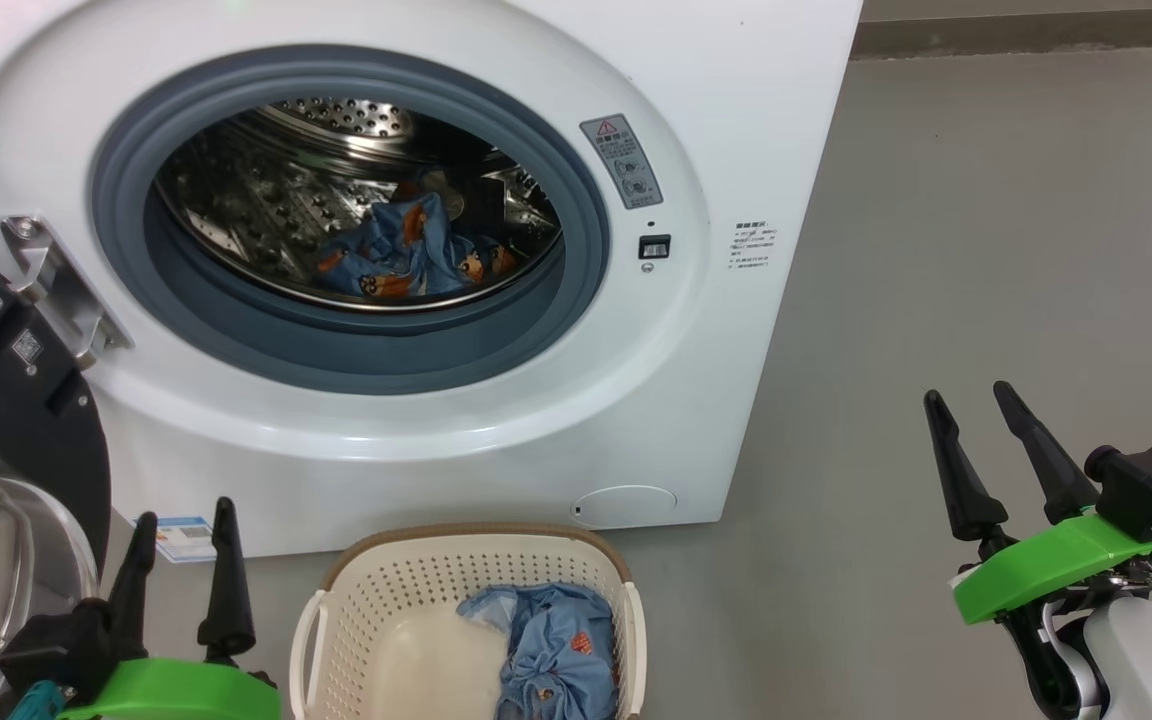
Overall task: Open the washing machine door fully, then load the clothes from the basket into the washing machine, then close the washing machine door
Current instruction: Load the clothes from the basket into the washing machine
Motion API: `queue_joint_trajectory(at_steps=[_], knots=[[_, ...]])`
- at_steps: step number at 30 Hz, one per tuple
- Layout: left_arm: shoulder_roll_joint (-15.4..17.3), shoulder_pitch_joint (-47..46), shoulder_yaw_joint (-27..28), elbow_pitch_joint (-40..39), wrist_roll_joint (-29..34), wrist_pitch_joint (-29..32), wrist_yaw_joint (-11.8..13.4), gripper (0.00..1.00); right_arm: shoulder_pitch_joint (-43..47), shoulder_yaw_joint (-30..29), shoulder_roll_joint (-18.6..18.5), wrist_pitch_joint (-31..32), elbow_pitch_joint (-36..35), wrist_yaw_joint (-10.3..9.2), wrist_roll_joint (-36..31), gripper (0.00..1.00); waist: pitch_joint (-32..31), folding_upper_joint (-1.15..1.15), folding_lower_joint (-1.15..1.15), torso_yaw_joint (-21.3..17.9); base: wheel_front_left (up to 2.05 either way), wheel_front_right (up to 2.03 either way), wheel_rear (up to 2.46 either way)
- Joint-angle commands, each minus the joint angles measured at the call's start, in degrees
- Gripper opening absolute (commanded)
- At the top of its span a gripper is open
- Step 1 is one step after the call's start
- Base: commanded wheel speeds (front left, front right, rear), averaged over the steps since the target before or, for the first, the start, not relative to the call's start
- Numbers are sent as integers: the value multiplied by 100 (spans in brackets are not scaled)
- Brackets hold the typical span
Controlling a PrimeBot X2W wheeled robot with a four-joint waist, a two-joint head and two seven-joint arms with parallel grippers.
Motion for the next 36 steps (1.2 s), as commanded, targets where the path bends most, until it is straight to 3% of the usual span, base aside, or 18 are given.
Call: queue_joint_trajectory(at_steps=[1, 26, 36], knots=[[136, -99, 179, -197, -9, 9, 34, 100, -12, 101, -109, -46, -127, 26, 62, 100, 4, 0, 0, -4, 0, 0, 0], [157, -196, 83, -206, -84, 30, 82, 100, -71, 84, -53, -46, -93, 26, 81, 100, 147, 0, 0, -42, 0, 0, 0], [120, -307, -80, -53, -92, 52, -13, 100, -110, 68, -44, -46, -103, 26, 87, 100, 278, 0, 0, -81, 0, 0, 0]])
